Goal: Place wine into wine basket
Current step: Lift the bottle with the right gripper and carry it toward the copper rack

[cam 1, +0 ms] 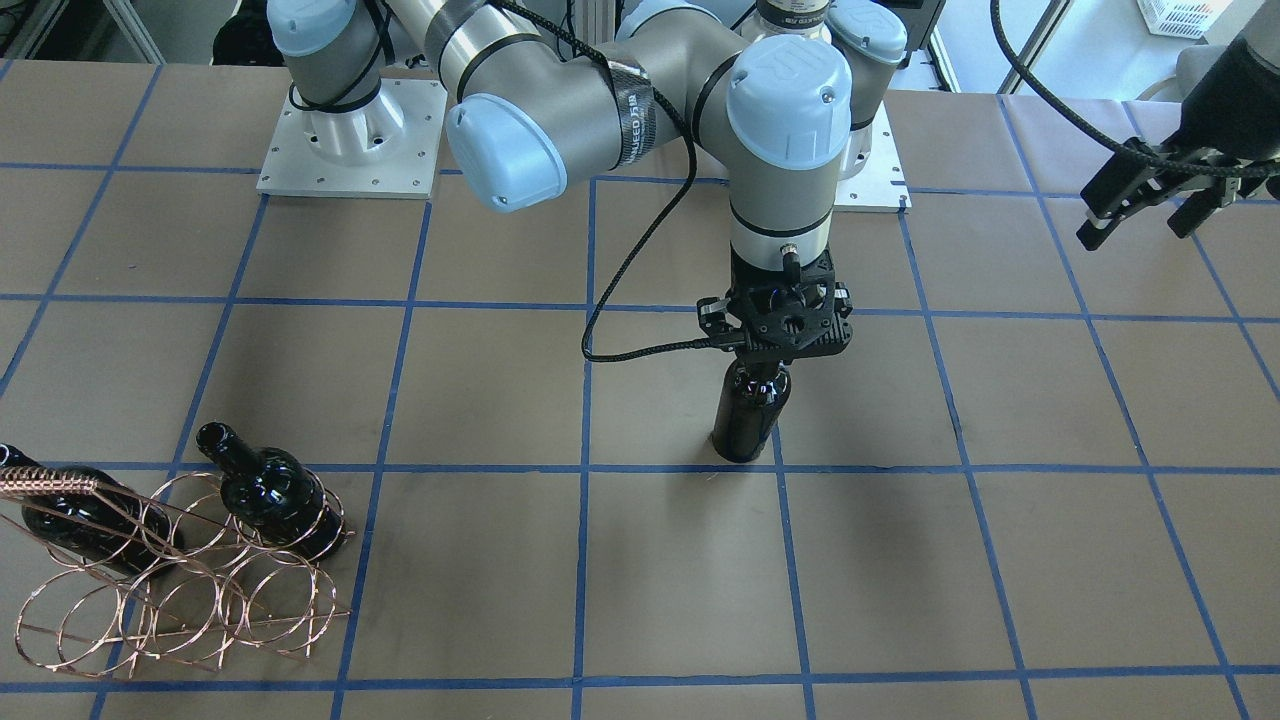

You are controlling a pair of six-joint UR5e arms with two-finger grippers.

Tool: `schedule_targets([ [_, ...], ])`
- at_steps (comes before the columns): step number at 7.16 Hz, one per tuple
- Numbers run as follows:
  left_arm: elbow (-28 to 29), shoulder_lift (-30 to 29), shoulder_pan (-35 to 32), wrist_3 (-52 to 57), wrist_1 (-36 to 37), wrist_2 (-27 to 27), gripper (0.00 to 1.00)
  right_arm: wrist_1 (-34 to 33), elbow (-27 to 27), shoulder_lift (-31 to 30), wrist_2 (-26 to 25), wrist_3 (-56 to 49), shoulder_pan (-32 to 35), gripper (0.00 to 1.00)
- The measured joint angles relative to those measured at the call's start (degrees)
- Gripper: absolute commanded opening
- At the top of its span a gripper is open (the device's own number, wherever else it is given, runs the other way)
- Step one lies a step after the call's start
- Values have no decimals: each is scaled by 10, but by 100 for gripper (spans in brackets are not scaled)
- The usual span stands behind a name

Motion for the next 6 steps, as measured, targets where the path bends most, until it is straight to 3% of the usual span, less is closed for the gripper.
schedule_targets([
  [2, -1, 0, 0, 0, 1, -1, 100, 8, -1, -8, -2, -10, -2, 0],
  [6, -1, 0, 0, -3, 1, -1, 100, 152, 11, -115, -27, -116, -62, 0],
])
